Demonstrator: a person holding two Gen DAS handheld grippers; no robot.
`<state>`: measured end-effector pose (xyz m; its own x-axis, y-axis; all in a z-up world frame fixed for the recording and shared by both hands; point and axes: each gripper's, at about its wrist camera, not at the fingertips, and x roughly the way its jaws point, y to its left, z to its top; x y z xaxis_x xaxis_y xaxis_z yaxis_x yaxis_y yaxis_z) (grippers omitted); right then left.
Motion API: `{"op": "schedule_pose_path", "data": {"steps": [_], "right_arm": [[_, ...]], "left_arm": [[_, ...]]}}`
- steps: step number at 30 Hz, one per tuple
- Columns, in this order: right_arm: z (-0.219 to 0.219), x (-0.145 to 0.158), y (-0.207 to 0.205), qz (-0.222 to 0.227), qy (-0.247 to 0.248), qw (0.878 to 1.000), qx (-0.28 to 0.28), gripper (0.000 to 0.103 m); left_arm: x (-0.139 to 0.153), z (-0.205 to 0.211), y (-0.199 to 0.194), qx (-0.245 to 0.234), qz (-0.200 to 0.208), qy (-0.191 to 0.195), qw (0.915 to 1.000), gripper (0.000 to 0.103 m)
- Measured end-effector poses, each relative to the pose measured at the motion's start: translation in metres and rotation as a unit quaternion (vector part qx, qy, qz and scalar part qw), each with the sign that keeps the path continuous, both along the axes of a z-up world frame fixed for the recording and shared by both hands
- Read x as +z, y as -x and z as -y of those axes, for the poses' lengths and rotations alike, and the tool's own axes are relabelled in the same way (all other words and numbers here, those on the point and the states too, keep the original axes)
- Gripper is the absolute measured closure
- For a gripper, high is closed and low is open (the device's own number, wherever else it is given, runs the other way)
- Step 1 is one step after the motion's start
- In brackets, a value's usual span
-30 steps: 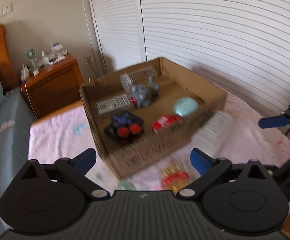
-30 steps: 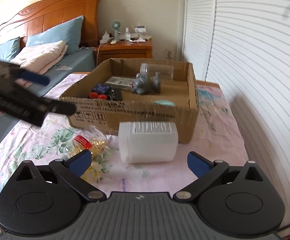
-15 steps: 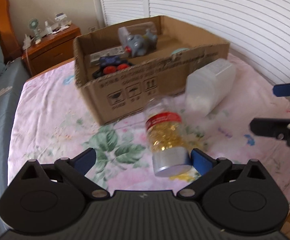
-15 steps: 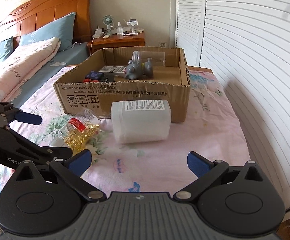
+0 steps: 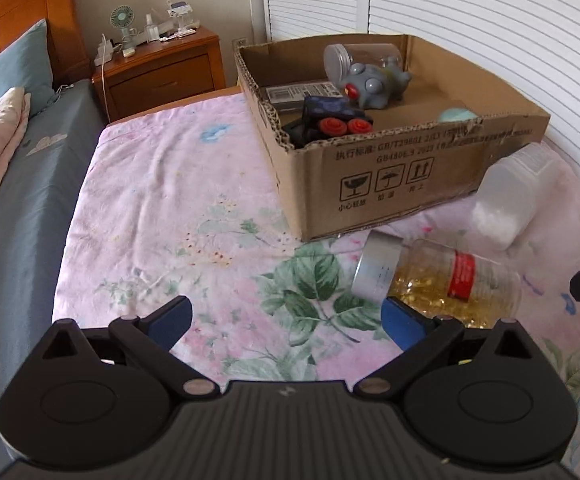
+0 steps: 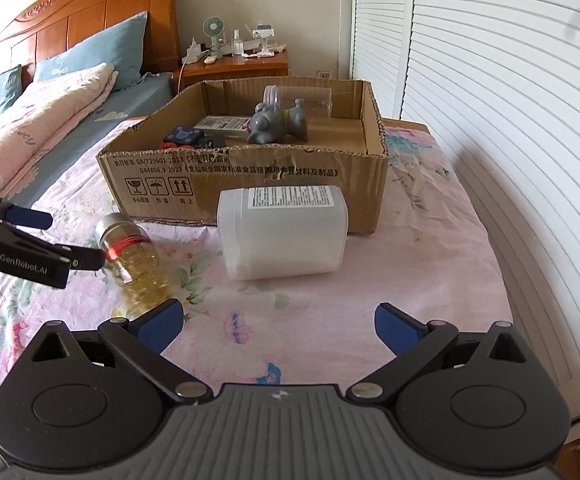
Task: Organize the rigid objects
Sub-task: 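Move left tool to the gold capsule bottle while right tool approaches the white jug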
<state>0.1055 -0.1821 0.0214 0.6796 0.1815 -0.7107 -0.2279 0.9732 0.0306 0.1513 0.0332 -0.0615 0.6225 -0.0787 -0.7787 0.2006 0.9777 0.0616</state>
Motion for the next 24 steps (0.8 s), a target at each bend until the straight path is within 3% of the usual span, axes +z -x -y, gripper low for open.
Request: {"op": "schedule_pose_path", "data": {"steps": [5,11,13,19,24], "right_arm": [[0.003,-0.006,-0.002,-0.007,0.003,1.0,-0.002,0.0],[0.012,-0.01,-0.003,-0.01,-0.005,1.0,-0.009,0.0],[0.015,-0.012,-0.004,-0.012,-0.008,1.0,-0.011,0.0],[0.023,-0.015,-0.001,-0.015,-0.008,1.0,-0.012,0.0],[0.025,-0.029,0.002,-0.032,0.011,0.999,-0.005,0.0]], "left_arm": [[-0.003,0.005,0.016,-0.056,-0.004,-0.012,0.9983,0.003],[-0.004,0.02,0.043,-0.122,-0.022,0.031,0.9918,0.003],[-0.01,0.031,0.044,-0.132,-0.03,0.028,0.9903,0.003],[-0.02,0.049,0.041,-0.101,0.012,0.042,0.9939,0.0],[-0.018,0.058,0.032,-0.073,0.008,0.039,0.9965,0.001]]}}
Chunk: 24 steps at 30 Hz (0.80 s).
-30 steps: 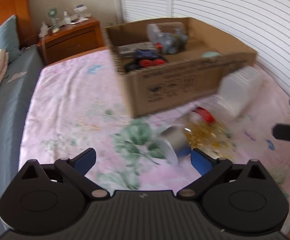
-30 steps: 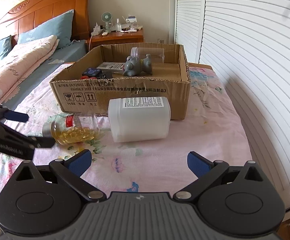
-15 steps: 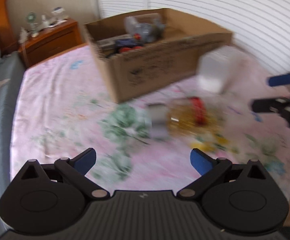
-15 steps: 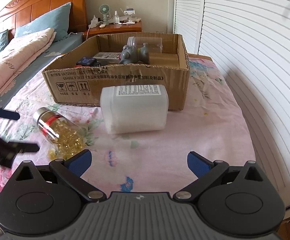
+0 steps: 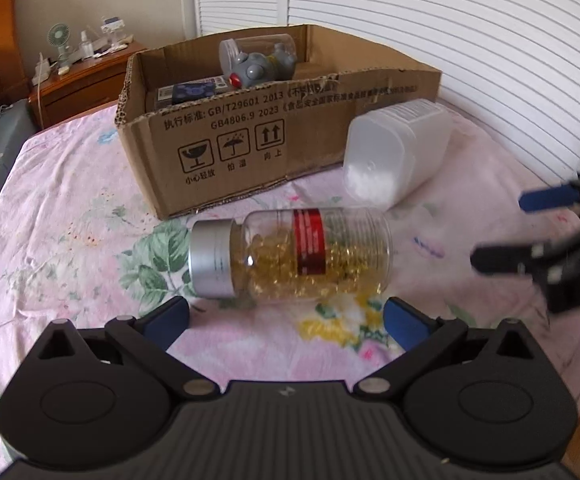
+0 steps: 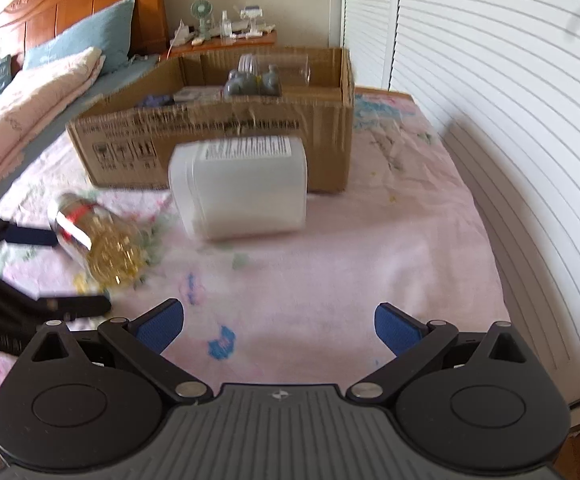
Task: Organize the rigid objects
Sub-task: 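Move left tool to the gold capsule bottle while right tool approaches the white jug, then close left tool on the capsule bottle while right tool grasps the white plastic jug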
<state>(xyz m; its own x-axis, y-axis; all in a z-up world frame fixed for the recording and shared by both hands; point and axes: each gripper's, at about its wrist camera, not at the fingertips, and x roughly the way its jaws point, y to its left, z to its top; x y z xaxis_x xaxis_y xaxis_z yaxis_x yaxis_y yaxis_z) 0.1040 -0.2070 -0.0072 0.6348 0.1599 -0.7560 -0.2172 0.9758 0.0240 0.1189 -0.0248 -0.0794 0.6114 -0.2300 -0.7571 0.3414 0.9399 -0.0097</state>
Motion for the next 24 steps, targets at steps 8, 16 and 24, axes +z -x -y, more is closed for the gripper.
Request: {"op": "schedule_pose_path", "data": {"steps": [8,16,24], "right_arm": [[-0.009,-0.007,0.003,0.008,0.024,0.999,0.024,0.0],[-0.01,-0.006,0.0,0.003,0.025,0.999,0.024,0.0],[-0.016,0.016,-0.018,0.03,0.004,0.999,0.037,0.0]], "left_arm": [[0.01,0.011,-0.003,0.008,0.029,-0.008,0.9995,0.001],[0.014,0.008,-0.011,0.03,0.008,0.013,0.9994,0.008],[0.018,-0.017,-0.013,0.037,0.007,-0.006,0.9993,0.01]]}}
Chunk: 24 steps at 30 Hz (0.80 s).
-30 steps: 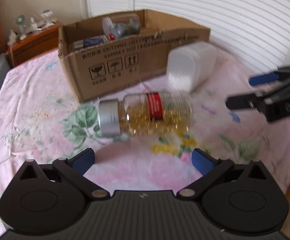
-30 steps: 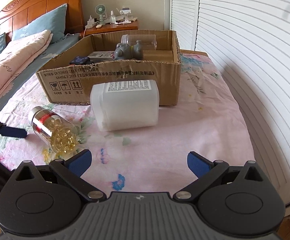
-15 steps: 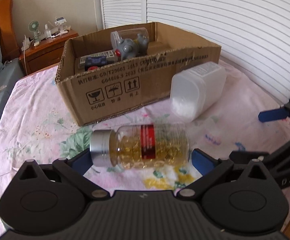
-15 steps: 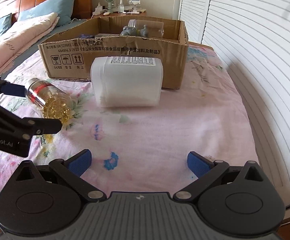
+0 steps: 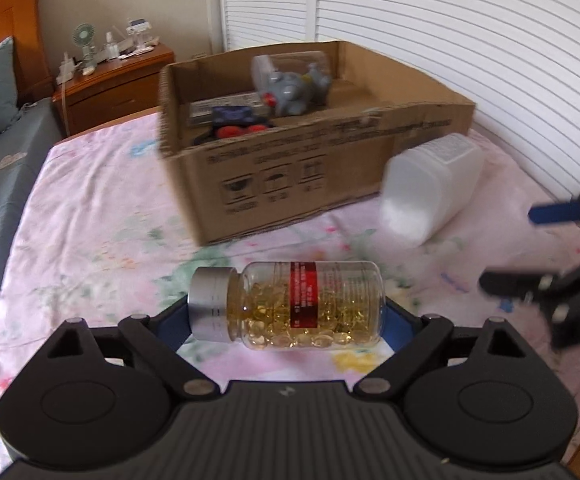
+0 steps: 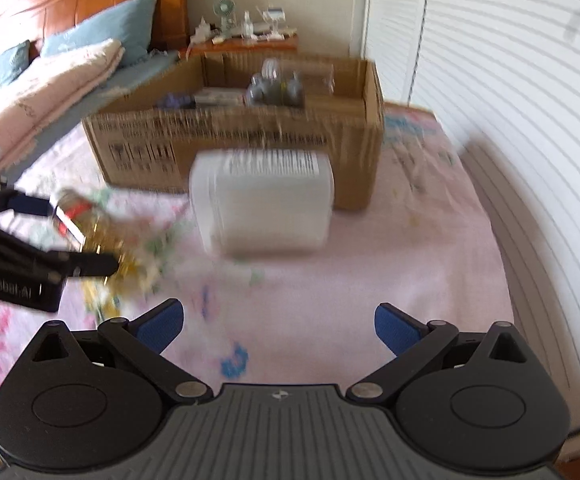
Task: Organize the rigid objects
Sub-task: 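Close left tool on the capsule bottle while right tool grasps the white plastic jug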
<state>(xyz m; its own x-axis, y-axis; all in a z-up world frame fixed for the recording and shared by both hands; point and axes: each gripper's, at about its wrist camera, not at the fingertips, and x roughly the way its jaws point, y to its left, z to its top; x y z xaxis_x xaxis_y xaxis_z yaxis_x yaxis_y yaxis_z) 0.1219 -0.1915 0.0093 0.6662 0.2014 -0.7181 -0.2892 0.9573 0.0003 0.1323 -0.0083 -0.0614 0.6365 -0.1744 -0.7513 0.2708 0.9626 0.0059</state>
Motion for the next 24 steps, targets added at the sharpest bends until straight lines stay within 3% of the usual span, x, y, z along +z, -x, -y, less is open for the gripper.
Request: {"op": "schedule_pose_path", "data": {"steps": [6,16,20,24], "right_arm": [[-0.016,0.006,-0.035,0.029,-0.003,0.999,0.014,0.0],[-0.029,0.001,-0.058,0.031,-0.007,0.999,0.014,0.0],[-0.03,0.003,-0.056,0.032,0.002,0.999,0.005,0.017],[-0.026,0.005,-0.055,0.023,0.002,1.0,0.008,0.016]], "left_arm": [[0.0,-0.015,-0.002,0.012,-0.008,0.009,0.9999,0.01],[0.002,-0.019,-0.006,0.004,-0.006,0.01,0.9999,0.01],[0.003,-0.019,-0.006,0.0,-0.009,0.01,0.9999,0.01],[0.005,-0.019,-0.005,-0.007,-0.009,0.006,0.9999,0.01]]}}
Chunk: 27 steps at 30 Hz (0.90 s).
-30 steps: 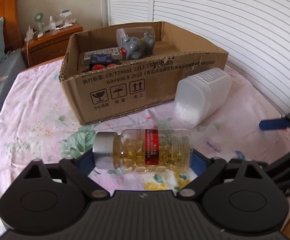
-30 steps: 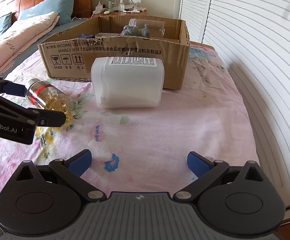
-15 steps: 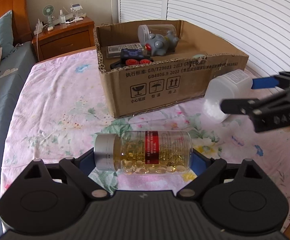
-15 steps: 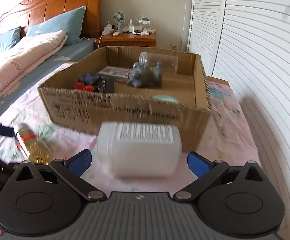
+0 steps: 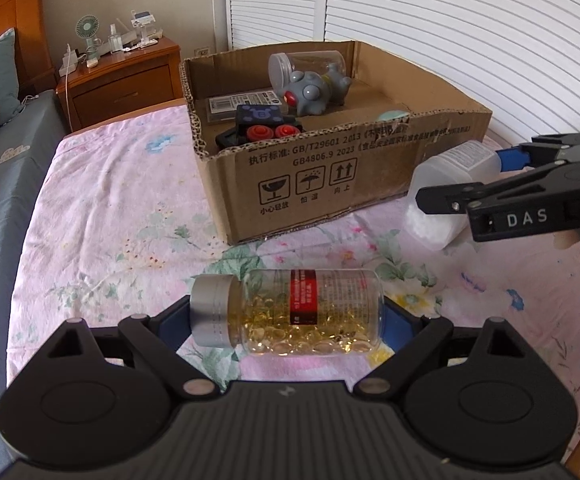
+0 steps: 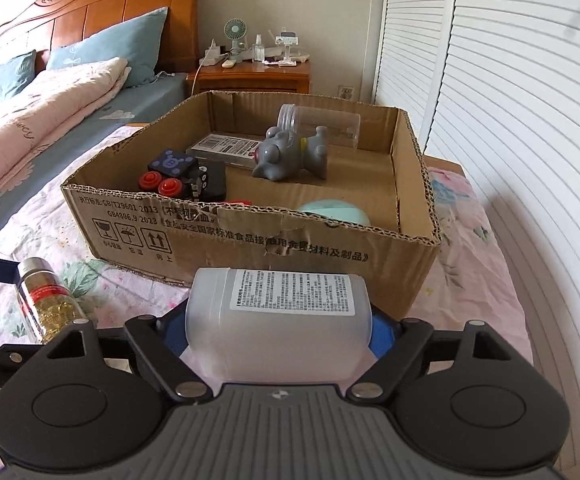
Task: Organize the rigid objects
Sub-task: 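Close left tool on the capsule bottle while right tool grasps the white plastic jug, then carry bottle and jug over the box and open both tools to drop them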
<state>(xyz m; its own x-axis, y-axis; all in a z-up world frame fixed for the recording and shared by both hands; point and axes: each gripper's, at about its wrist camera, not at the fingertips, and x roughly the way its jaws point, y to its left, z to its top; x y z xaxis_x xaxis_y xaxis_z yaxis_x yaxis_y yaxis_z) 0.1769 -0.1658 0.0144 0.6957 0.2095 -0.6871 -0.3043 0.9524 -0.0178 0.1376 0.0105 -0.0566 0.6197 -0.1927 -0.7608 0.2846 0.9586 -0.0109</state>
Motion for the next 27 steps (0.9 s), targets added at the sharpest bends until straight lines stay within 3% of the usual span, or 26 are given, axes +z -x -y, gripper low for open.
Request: {"op": "schedule_pose_path", "data": {"steps": [7,15,20,27], "right_arm": [[0.006,0.019,0.012,0.005,0.011,1.0,0.021,0.016],[0.014,0.078,0.012,0.041,-0.006,0.998,0.052,0.016],[0.005,0.091,-0.022,0.058,0.022,0.997,0.054,0.016],[-0.013,0.075,-0.089,0.005,0.016,0.999,0.044,0.016]], "left_arm": [[0.014,-0.001,0.003,-0.022,0.008,-0.006,0.9997,0.01],[0.051,-0.007,0.004,-0.057,0.01,0.005,0.9983,0.01],[0.075,-0.007,-0.004,-0.069,0.024,0.003,0.9973,0.01],[0.093,-0.001,-0.033,-0.07,0.05,-0.011,0.9963,0.01]]}}
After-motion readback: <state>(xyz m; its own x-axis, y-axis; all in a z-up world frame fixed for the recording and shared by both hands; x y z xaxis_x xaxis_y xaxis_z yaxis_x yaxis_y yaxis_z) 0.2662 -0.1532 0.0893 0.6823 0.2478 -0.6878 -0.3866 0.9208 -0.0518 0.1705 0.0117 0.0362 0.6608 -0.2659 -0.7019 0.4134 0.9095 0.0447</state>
